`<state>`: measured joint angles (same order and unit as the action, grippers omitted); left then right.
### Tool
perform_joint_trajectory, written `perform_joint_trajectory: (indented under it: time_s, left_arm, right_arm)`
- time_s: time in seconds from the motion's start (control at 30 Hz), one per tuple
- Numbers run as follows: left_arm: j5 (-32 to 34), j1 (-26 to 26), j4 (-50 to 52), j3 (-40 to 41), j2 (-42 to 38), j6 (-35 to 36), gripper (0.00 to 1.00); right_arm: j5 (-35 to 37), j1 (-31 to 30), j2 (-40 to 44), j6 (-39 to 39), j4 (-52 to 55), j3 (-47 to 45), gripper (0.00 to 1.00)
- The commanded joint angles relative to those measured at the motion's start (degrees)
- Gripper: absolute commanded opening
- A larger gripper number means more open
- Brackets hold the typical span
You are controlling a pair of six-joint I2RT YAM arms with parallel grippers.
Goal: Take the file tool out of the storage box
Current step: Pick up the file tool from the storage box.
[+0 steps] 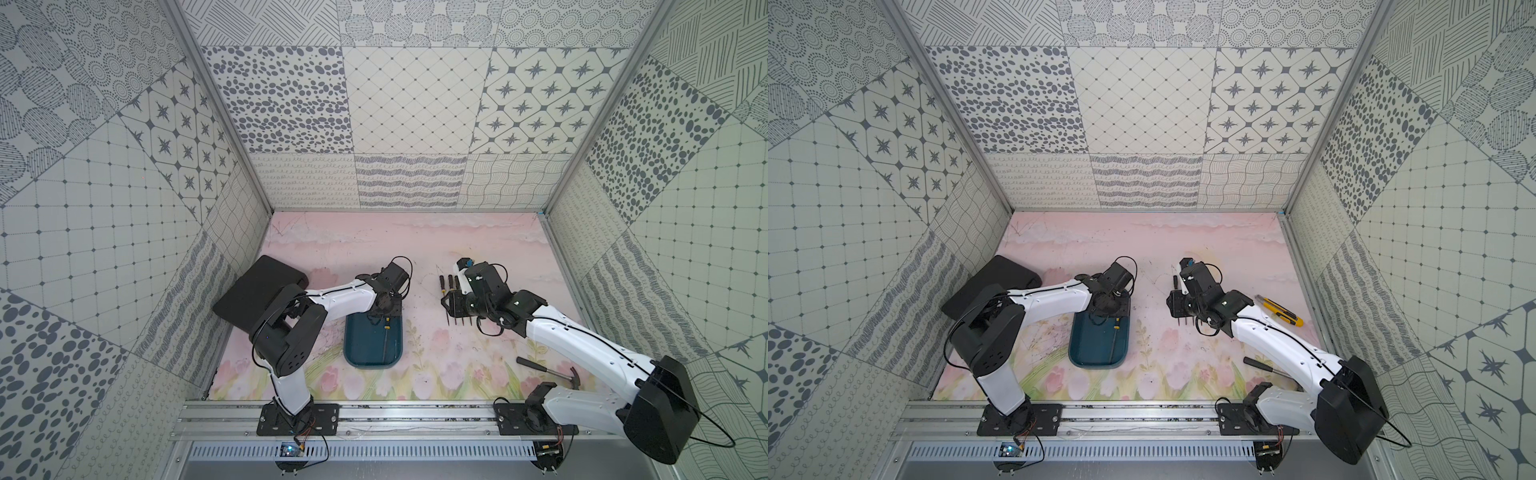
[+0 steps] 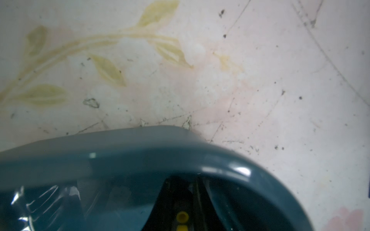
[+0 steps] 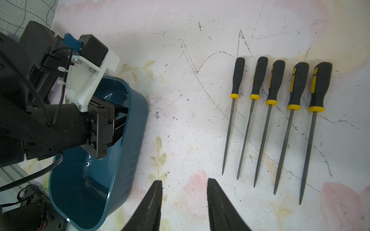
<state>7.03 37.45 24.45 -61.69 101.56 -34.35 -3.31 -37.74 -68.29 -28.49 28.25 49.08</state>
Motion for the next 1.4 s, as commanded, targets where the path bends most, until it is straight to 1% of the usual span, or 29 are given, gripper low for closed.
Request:
perform_joint_trajectory:
  time_s: [0.0,0.1,0.2,0.27,0.4,0.5,0.57,0.8,1.13,1.37]
  left_arm:
    - [-1.6,-0.1,3.6,1.1,-5.3,-0.4,0.11]
    - [-3.8,-1.3,3.2,2.2,-10.8,-2.2,0.10]
    - [-7.0,-2.3,1.5,3.3,-16.2,-4.8,0.10]
    - [-7.6,-2.7,1.5,3.4,-19.2,-6.4,0.10]
    - [-9.9,-4.0,-2.4,4.7,-25.3,-10.8,0.11]
    - [-11.9,-5.5,-3.8,5.3,-28.5,-14.1,0.12]
    - [-12.8,-6.5,-3.7,5.3,-29.7,-15.8,0.12]
    - [-13.3,-7.7,-2.7,5.2,-31.8,-18.4,0.12]
    - [-13.8,-8.2,-2.8,4.9,-32.1,-18.5,0.12]
    - [-13.9,-8.4,-2.5,4.4,-31.9,-18.0,0.12]
  right_arm:
    - [-4.1,0.1,3.2,0.0,-3.2,-1.5,0.41]
    - [-10.3,0.1,6.1,-1.6,-6.9,-3.5,0.41]
    - [-15.9,-0.2,8.6,-5.1,-12.3,-5.9,0.40]
    - [-17.8,-1.0,9.4,-7.1,-15.3,-7.1,0.39]
    - [-20.3,-4.1,9.0,-11.8,-23.1,-9.7,0.38]
    - [-19.5,-7.2,7.2,-13.7,-27.8,-10.5,0.37]
    - [-17.9,-9.3,5.8,-13.7,-28.2,-9.9,0.36]
    - [-15.0,-15.1,1.0,-14.5,-32.2,-7.8,0.34]
    - [-15.6,-17.5,-3.9,-14.7,-34.4,-5.6,0.33]
    - [-16.5,-18.1,-5.5,-14.4,-34.2,-4.6,0.30]
